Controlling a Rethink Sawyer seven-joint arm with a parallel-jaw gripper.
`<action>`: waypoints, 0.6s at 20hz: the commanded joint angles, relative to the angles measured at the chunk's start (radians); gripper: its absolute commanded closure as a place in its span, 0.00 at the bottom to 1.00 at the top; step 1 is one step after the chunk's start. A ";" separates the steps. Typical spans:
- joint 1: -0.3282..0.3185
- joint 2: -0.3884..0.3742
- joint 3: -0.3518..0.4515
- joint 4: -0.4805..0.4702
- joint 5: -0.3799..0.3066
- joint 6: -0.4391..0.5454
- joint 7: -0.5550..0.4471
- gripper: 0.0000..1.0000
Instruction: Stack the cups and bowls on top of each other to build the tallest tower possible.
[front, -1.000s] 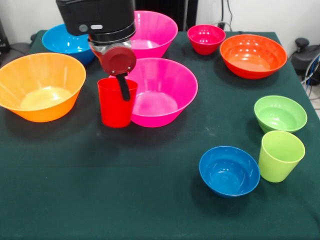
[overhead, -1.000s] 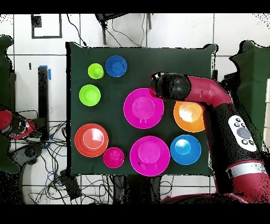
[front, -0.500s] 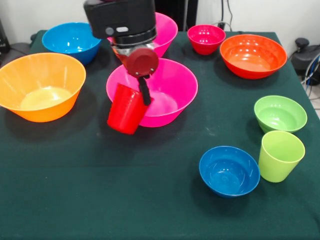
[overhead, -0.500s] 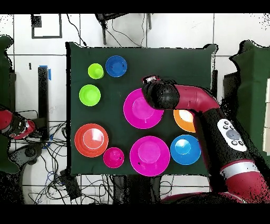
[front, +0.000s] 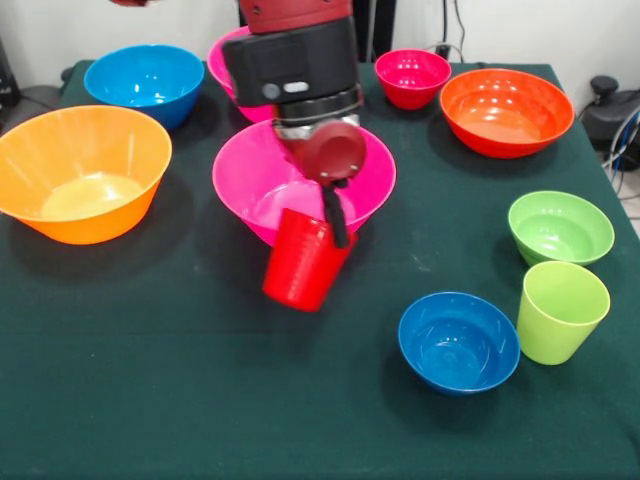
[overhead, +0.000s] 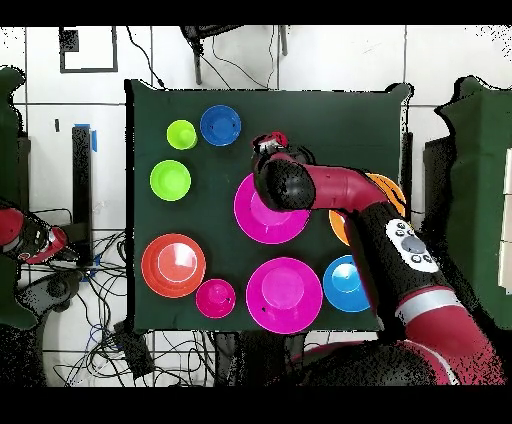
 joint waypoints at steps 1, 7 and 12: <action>0.093 0.058 -0.069 -0.018 -0.042 -0.011 0.267 1.00; 0.171 0.036 -0.150 -0.066 -0.029 -0.022 0.305 1.00; 0.223 0.043 -0.205 -0.093 0.015 0.000 0.342 1.00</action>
